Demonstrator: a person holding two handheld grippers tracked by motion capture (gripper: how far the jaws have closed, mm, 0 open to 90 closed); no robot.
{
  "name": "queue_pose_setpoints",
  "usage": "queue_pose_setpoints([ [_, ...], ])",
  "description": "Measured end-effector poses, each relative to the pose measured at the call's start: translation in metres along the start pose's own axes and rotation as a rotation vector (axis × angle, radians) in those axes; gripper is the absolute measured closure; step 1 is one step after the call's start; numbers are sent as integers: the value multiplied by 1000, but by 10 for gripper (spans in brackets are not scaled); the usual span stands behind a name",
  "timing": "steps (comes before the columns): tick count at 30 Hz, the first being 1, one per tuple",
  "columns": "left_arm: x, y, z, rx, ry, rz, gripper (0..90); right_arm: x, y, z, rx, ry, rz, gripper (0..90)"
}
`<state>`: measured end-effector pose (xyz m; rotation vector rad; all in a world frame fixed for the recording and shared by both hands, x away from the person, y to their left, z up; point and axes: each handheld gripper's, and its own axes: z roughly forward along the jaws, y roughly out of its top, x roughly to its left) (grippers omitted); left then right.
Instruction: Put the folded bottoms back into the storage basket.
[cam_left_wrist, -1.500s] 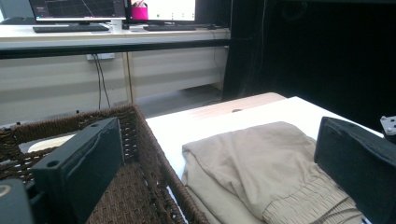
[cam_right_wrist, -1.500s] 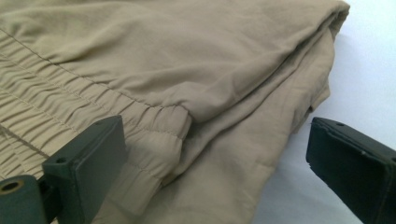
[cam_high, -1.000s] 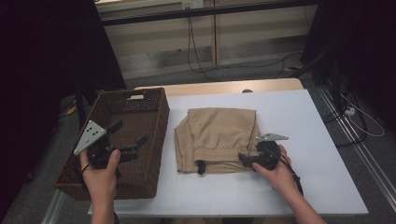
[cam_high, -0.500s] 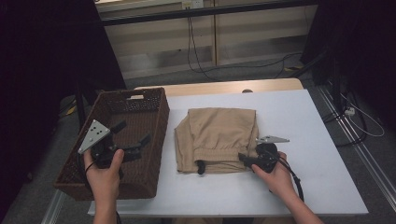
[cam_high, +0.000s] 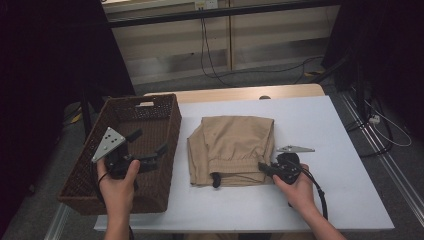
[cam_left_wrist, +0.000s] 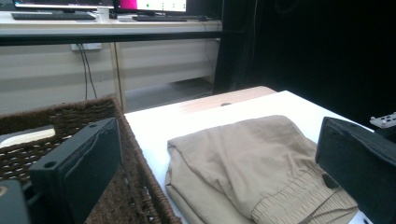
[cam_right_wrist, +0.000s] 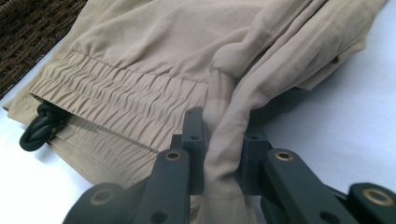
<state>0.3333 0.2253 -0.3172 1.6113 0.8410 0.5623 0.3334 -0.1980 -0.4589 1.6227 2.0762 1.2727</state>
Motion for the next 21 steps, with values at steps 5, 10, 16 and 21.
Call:
queue_pose_setpoints([
  [5, -5, 0, 6, 11, -9, -4, 1, -5, -3, -13, -5, 1, -1, 777],
  [10, -12, -1, 16, 28, -23, -4, 1, -11, -9, -25, -8, 2, 4, 777],
  [16, -21, 0, 28, 46, -41, -4, 0, -13, -11, -28, -15, -1, 5, 777],
  [21, -28, 2, 42, 61, -51, -6, 0, -12, -10, -29, -17, 0, 0, 777],
])
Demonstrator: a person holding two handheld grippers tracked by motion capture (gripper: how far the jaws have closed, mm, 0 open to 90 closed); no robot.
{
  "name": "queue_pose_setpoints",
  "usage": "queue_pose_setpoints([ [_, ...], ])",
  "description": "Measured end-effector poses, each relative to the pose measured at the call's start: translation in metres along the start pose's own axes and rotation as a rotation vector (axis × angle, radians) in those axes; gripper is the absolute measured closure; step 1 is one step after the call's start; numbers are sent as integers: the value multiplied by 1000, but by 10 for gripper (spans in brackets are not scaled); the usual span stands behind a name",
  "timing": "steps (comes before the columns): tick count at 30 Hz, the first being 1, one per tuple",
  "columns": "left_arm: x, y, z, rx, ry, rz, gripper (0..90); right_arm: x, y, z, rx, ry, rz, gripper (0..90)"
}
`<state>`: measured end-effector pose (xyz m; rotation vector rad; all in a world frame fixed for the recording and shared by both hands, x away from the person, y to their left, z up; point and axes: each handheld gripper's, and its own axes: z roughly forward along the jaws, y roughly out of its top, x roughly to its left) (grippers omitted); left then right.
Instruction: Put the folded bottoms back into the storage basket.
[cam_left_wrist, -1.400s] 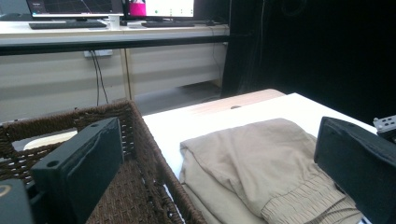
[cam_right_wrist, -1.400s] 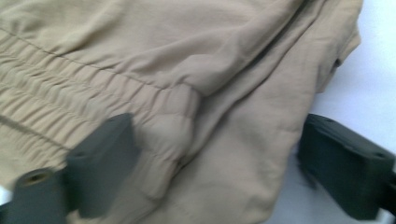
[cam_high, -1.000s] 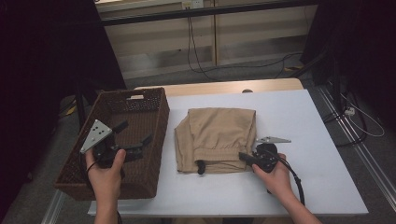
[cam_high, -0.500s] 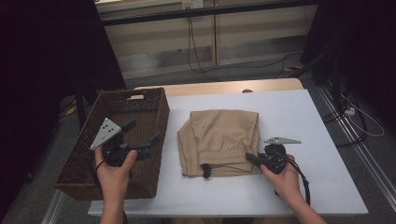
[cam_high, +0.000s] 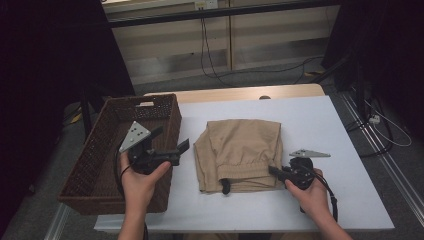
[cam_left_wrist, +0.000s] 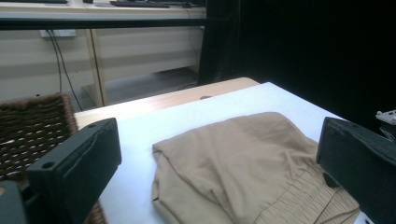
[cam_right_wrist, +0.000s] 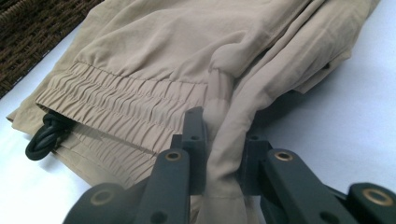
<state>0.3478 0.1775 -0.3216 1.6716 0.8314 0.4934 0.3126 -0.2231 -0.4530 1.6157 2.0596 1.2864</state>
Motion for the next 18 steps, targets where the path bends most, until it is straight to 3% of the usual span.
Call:
queue_pose_setpoints([
  [8, -9, -1, 32, 45, -15, 1, 0, -1, -1, -2, -5, -6, -19, 777],
  [18, -9, -13, 67, 102, -12, -11, 0, -1, -1, -2, -4, -14, -43, 776],
])
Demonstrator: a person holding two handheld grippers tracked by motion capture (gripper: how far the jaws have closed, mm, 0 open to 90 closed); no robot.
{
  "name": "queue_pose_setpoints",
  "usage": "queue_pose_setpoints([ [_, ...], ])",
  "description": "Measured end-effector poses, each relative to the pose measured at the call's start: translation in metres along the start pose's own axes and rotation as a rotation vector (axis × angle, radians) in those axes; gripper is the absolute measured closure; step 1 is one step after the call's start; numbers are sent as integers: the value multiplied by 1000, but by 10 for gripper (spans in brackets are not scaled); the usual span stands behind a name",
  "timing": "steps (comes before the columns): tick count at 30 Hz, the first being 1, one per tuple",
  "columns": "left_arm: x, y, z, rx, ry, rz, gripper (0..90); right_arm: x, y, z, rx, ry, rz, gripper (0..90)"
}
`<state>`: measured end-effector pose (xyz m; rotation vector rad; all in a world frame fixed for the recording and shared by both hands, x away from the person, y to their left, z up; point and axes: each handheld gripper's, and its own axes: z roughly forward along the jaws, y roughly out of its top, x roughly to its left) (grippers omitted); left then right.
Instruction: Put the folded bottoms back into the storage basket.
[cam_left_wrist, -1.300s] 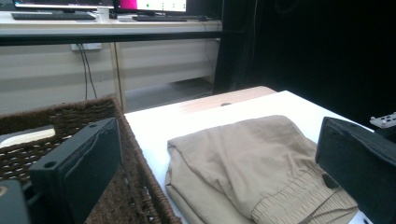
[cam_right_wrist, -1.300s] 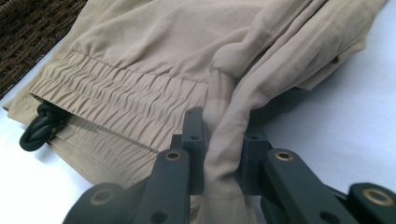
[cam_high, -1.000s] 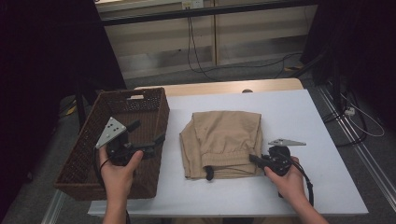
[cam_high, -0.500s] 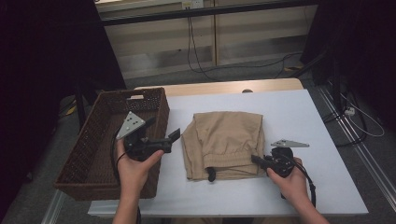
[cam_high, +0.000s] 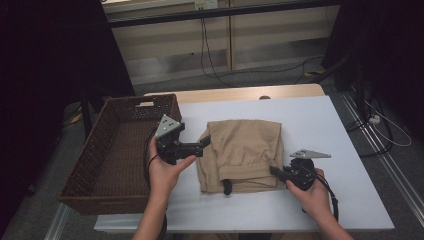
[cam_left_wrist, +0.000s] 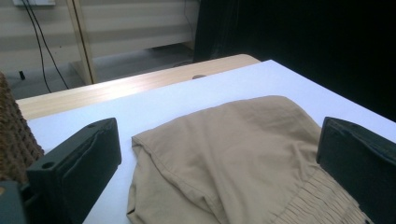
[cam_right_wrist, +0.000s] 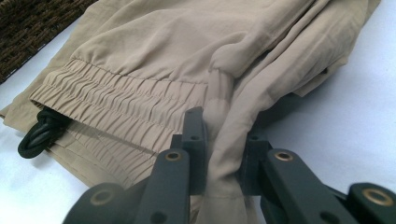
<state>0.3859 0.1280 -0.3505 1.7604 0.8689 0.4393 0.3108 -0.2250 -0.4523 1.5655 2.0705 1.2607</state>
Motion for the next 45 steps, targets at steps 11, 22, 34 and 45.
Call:
queue_pose_setpoints([
  [11, 6, -6, 29, 26, 11, -8, 1, 1, 0, 0, 1, -3, -12, 775],
  [22, 8, -13, 58, 49, 6, -4, 11, 1, -1, 1, 3, -8, -20, 775],
  [34, 20, -24, 87, 102, 23, -19, 24, 1, -1, 1, 4, -8, -24, 774],
  [45, 33, -35, 109, 156, 52, -42, 34, 1, -1, 1, 4, -6, -26, 774],
])
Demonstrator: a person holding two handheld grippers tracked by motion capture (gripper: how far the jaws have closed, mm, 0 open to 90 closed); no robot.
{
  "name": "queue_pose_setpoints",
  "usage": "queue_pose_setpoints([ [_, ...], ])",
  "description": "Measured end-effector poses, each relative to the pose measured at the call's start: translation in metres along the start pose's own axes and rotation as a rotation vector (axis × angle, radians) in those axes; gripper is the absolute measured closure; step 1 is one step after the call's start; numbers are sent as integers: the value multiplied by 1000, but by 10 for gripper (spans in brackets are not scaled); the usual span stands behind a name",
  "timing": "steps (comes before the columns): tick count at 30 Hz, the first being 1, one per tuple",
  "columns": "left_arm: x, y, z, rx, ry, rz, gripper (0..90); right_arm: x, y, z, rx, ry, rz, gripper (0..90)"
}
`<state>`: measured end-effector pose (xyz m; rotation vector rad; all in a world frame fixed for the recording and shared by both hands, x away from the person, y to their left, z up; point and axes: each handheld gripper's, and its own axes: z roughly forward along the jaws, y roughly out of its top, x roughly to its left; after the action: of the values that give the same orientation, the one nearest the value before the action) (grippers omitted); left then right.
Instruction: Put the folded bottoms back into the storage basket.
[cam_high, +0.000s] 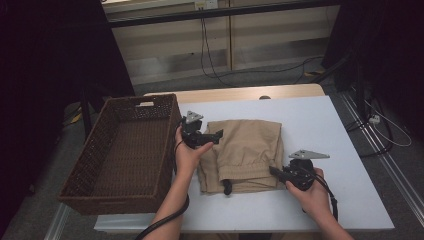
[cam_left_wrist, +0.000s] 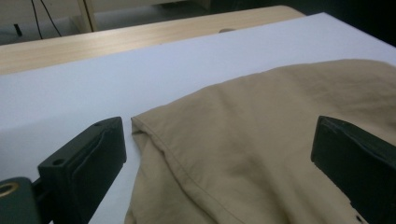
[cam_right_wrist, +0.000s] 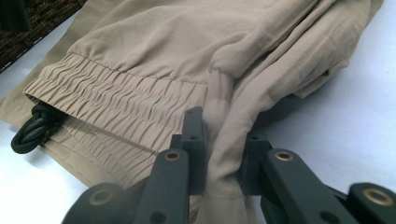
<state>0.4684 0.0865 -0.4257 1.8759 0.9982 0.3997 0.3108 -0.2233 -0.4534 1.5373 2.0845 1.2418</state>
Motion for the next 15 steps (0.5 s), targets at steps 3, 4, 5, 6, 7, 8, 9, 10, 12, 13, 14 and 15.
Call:
queue_pose_setpoints([
  [3, 4, -2, 6, 16, 10, -7, 34, 0, 0, 0, 0, 2, 1, 773],
  [4, 5, -3, 9, 22, 13, -11, 34, 0, 0, 0, 1, 2, 0, 773],
  [5, 7, -4, 10, 31, 19, -4, 34, 0, 0, 0, 1, 2, 1, 773],
  [6, 8, -4, 11, 34, 26, -2, 35, 0, 0, 0, 1, 1, 0, 773],
  [7, 10, -5, 13, 39, 30, -2, 36, 0, 0, 0, 1, 1, 0, 773],
  [8, 10, -6, 15, 38, 31, -12, 37, 0, 0, 0, 2, 1, 0, 773],
  [9, 12, -6, 16, 50, 40, 0, 38, 0, 0, 0, 2, 1, 0, 773],
  [10, 13, -6, 18, 53, 46, 1, 38, 0, 0, 0, 1, 0, -2, 772],
  [12, 15, -7, 20, 57, 52, -5, 40, 0, 0, 0, 1, 0, -2, 773],
  [13, 16, -8, 22, 65, 54, -7, 41, 0, 0, 0, 2, -1, -5, 772],
  [14, 17, -8, 24, 69, 58, -7, 42, 0, 0, 0, 2, 0, -3, 772],
  [15, 17, -8, 25, 73, 61, -7, 42, 0, 0, 0, 2, 0, -3, 772],
])
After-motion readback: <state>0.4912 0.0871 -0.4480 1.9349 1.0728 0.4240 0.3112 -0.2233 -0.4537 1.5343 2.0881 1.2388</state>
